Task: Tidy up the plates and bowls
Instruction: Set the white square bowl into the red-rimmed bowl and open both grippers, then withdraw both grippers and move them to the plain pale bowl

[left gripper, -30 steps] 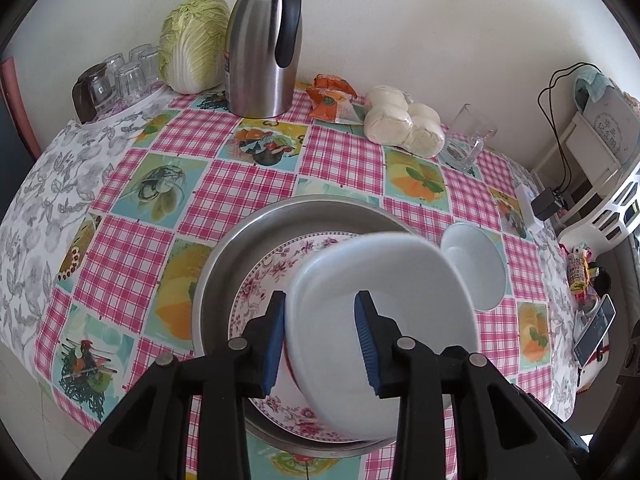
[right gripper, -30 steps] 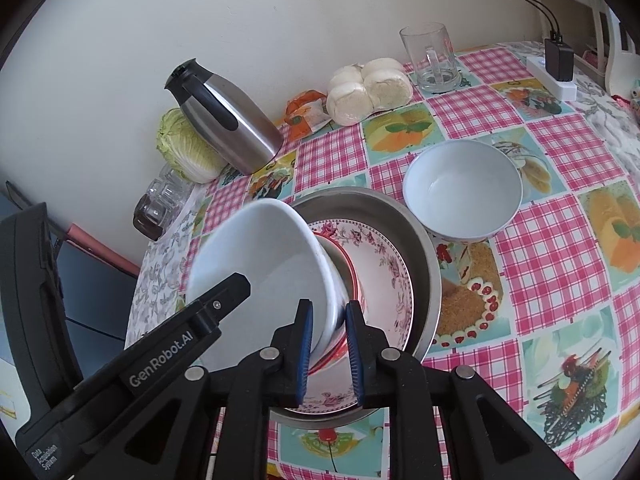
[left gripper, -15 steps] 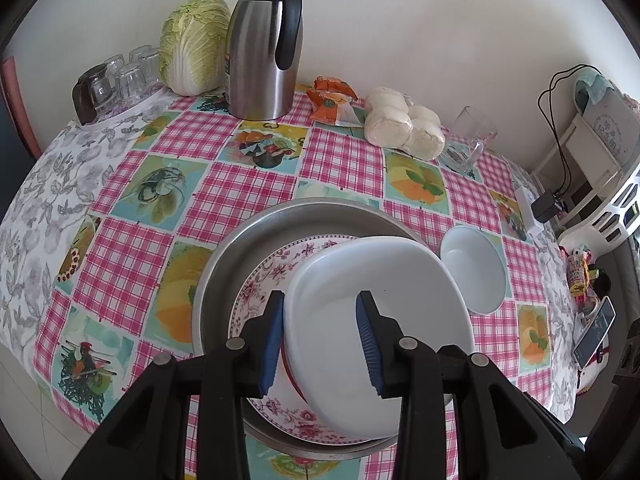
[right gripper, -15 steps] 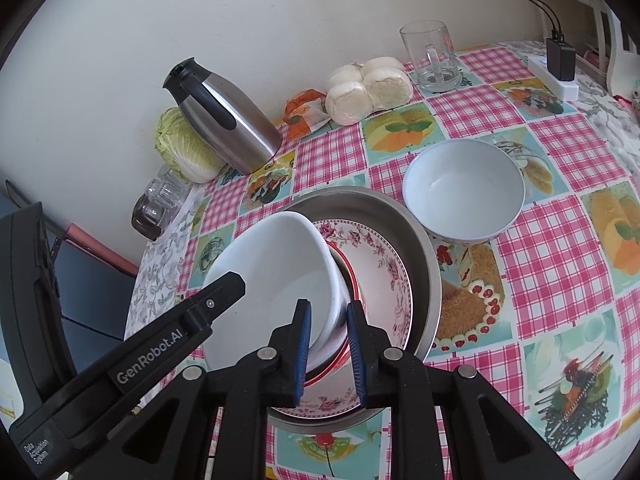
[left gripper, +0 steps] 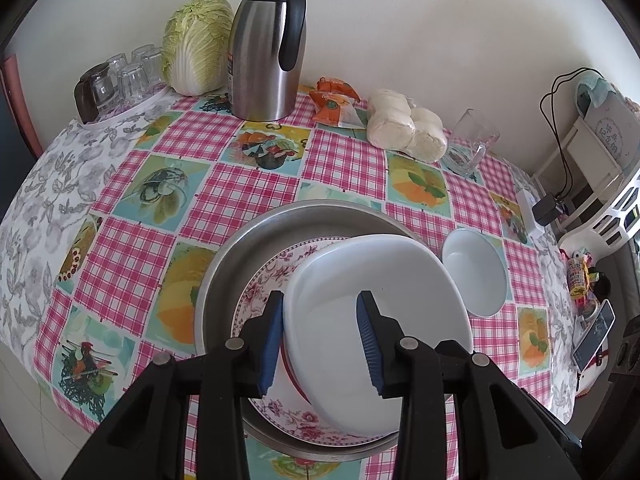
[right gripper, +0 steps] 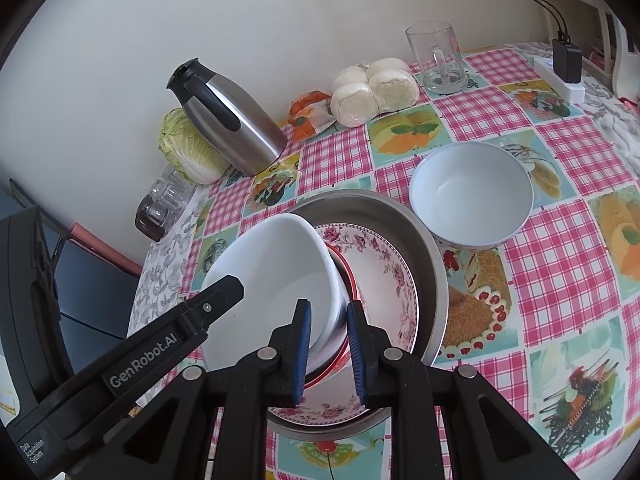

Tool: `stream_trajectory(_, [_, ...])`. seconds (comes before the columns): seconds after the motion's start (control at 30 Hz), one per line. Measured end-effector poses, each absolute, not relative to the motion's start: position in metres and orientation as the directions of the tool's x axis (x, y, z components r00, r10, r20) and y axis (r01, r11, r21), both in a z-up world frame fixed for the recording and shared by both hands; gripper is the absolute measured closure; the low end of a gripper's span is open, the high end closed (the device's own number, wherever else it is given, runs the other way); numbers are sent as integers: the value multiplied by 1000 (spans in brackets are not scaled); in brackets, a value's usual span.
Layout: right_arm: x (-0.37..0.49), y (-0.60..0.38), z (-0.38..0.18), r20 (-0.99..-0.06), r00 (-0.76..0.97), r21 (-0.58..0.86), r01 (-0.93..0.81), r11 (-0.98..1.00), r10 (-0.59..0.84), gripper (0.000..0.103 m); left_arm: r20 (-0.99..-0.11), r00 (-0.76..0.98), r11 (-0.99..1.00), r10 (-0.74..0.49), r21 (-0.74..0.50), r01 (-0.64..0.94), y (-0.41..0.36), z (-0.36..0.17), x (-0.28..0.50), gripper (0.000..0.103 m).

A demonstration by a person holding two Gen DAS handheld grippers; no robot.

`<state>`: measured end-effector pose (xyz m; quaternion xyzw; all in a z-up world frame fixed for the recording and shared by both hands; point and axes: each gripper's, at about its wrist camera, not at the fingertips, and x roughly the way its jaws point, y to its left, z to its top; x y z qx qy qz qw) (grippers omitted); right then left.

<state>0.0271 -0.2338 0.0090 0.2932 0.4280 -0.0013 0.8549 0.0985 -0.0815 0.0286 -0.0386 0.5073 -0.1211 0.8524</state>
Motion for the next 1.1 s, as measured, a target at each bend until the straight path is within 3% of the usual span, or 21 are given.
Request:
stream_trajectory(0.3, [25,-234,15,-739,627,491,250,834,247,82,-844,467,964,-263,-206,171,-74,35,97,65])
stream_trajectory(0.57, [17,-238,33,-716,661,485,240,841,225,82,-820,507,963,-265,-203,175,-66,52,92,54])
stream_trajectory(0.6, [17,-238,34,-718,662,480,245,842,216,80,-820,510,965,-259,-197,172,-66,53,92,47])
stream_trajectory(0.67, [18,-239,33,-730,657,458,266,848,188,67,-823,513,969,-244,-183,166,-65,52,93,42])
stream_trajectory(0.7, [18,-240,31,-738,651,447,279,850,174,61,-826,510,970,-239,-179,164,-65,51,93,40])
stream_trajectory(0.8, [19,-245,27,-752,640,437,305,846,157,58,-840,499,976,-213,-159,150,-63,47,96,36])
stream_trajectory(0.93, [19,-250,26,-760,636,421,325,847,134,39,-842,512,985,-169,-122,126,-58,46,97,32])
stream_trajectory(1.0, [18,-252,26,-758,639,422,331,844,129,32,-836,523,986,-166,-129,106,-53,48,97,16])
stream_trajectory(1.1, [18,-253,26,-756,643,427,342,837,123,22,-824,543,986,-164,-149,72,-45,51,99,15])
